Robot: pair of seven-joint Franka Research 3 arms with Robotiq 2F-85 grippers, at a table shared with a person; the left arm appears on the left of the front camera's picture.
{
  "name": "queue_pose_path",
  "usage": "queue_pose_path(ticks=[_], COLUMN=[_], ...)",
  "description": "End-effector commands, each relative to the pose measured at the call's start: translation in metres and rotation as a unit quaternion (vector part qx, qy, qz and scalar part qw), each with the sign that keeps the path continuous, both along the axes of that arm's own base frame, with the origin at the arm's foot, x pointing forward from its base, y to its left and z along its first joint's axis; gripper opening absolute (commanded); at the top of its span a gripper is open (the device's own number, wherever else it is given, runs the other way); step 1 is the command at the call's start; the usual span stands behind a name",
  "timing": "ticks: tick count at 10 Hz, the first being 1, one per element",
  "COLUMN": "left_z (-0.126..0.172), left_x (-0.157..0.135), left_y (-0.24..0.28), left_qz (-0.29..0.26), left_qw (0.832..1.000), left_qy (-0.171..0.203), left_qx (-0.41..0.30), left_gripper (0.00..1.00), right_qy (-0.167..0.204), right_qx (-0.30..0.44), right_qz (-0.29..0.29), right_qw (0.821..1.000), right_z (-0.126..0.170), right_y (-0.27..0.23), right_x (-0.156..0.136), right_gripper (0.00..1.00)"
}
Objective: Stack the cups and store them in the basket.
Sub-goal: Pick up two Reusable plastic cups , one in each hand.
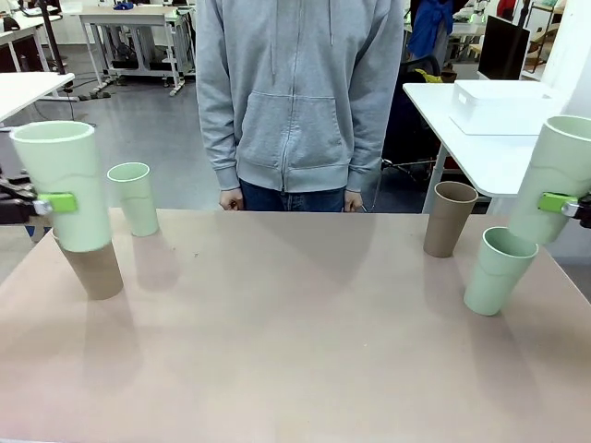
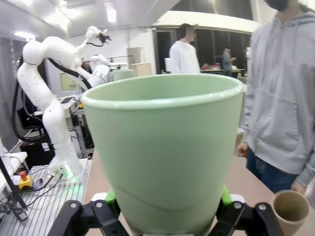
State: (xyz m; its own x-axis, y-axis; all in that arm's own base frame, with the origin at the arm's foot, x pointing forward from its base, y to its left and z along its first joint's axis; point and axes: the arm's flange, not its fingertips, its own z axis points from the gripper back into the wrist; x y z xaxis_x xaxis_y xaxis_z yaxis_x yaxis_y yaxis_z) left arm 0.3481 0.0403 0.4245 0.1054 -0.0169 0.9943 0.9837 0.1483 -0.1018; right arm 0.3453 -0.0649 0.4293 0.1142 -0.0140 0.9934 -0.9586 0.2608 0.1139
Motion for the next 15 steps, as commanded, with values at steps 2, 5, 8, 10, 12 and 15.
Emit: queue_pose_path(ticks=[2, 5, 8, 10, 12, 15], left_z=[-0.003, -0.013, -0.023, -0.026, -0.03, -0.032], left_x=[-0.028, -0.035, -0.037, -0.043, -0.049, -0.051], left_y=[-0.046, -0.044, -0.057, -0.063, -0.069, -0.077], left_qz=[0.003, 0.013, -0.013, -0.021, -0.027, -0.029], left_qw=[0.999, 0.999, 0.999, 0.999, 0.999, 0.999], left_qy=[-0.032, -0.022, -0.025, -0.034, -0.033, -0.032], left_qx=[-0.022, -0.047, -0.042, -0.036, -0.033, -0.025], left_gripper=[0.86, 0.86, 0.86, 0.86, 0.86, 0.86], right_qy=[-0.004, 0.002, 0.012, 0.016, 0.013, 0.014], right_qx=[0.0, -0.02, -0.028, -0.034, -0.038, -0.035], right_qz=[0.061, 0.086, 0.048, 0.015, -0.007, -0.007], right_qw=[0.998, 0.996, 0.998, 0.999, 0.999, 0.999], right_z=[-0.02, -0.036, -0.055, -0.065, -0.071, -0.073], right_y=[0.073, 0.105, 0.127, 0.133, 0.136, 0.134], right_x=[-0.07, -0.1, -0.113, -0.115, -0.117, -0.118], right_gripper=[0.85, 0.85, 0.85, 0.85, 0.85, 0.85])
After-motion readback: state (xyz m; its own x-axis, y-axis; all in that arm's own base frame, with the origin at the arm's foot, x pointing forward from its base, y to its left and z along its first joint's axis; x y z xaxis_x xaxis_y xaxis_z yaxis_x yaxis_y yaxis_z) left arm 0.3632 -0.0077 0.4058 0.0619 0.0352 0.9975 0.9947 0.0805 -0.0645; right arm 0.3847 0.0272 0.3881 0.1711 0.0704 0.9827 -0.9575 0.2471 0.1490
